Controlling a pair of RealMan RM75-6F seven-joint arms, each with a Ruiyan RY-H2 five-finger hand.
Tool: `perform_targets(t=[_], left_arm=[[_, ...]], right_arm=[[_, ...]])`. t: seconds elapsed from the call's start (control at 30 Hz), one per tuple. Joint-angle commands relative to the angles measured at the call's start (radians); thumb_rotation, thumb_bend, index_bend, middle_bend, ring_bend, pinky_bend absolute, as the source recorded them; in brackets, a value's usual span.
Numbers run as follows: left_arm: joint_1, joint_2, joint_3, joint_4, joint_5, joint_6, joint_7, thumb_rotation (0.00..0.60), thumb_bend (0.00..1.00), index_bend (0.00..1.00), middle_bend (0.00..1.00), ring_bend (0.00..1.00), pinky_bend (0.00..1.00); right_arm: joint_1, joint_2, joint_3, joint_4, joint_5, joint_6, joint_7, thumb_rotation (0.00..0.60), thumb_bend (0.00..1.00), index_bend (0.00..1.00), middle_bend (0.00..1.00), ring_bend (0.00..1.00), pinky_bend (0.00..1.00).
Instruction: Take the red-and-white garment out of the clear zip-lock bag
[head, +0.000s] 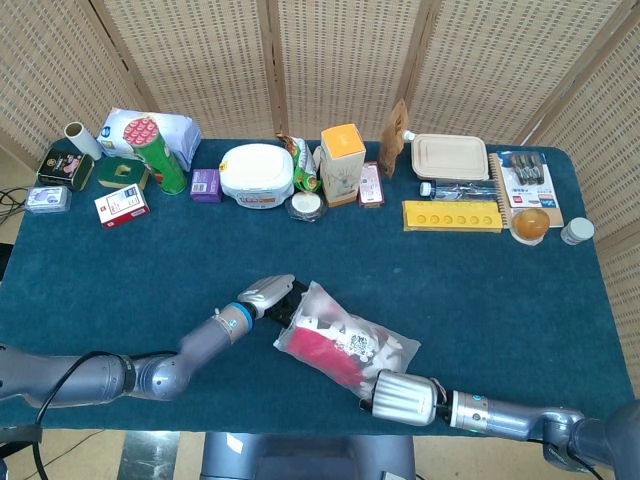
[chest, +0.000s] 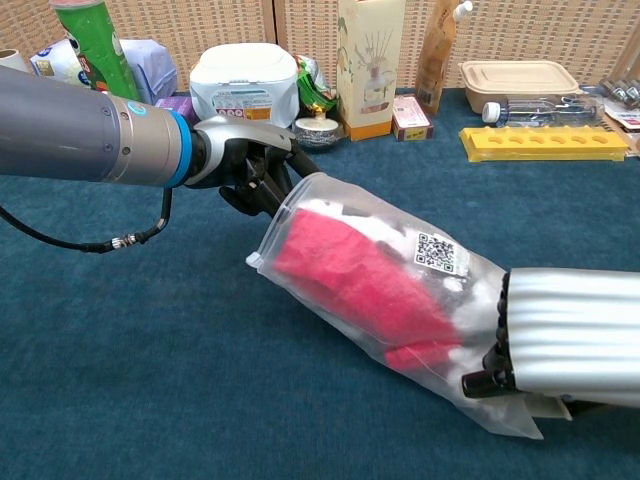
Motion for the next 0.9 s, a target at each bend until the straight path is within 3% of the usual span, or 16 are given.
perform_targets(t=[0.03, 0.4, 0.9], left_arm=[[0.0, -0.001, 0.002, 0.001, 0.004, 0.002, 0.002, 0.6, 0.46, 0.77, 1.0, 1.0, 1.0], [0.033, 0.03, 0.0, -0.01, 0.059, 0.021, -0.011, 0.6, 0.48, 0.77, 1.0, 1.0, 1.0], [0.126, 0.137, -0.015, -0.061, 0.185, 0.021, -0.075, 0.6, 0.48, 0.77, 1.0, 1.0, 1.0]], right_arm=[[-0.001, 0.001, 0.0, -0.003, 0.004, 0.006, 0.008, 0.6, 0.5, 0.67, 0.88, 1.0, 1.0], [-0.011, 0.026, -0.002, -0.009, 0.023, 0.017, 0.025, 0.6, 0.54, 0.8, 0.9, 1.0, 1.0], [-0.039, 0.107, -0.001, -0.03, 0.074, -0.004, -0.003, 0.6, 0.56, 0.82, 0.91, 1.0, 1.0]])
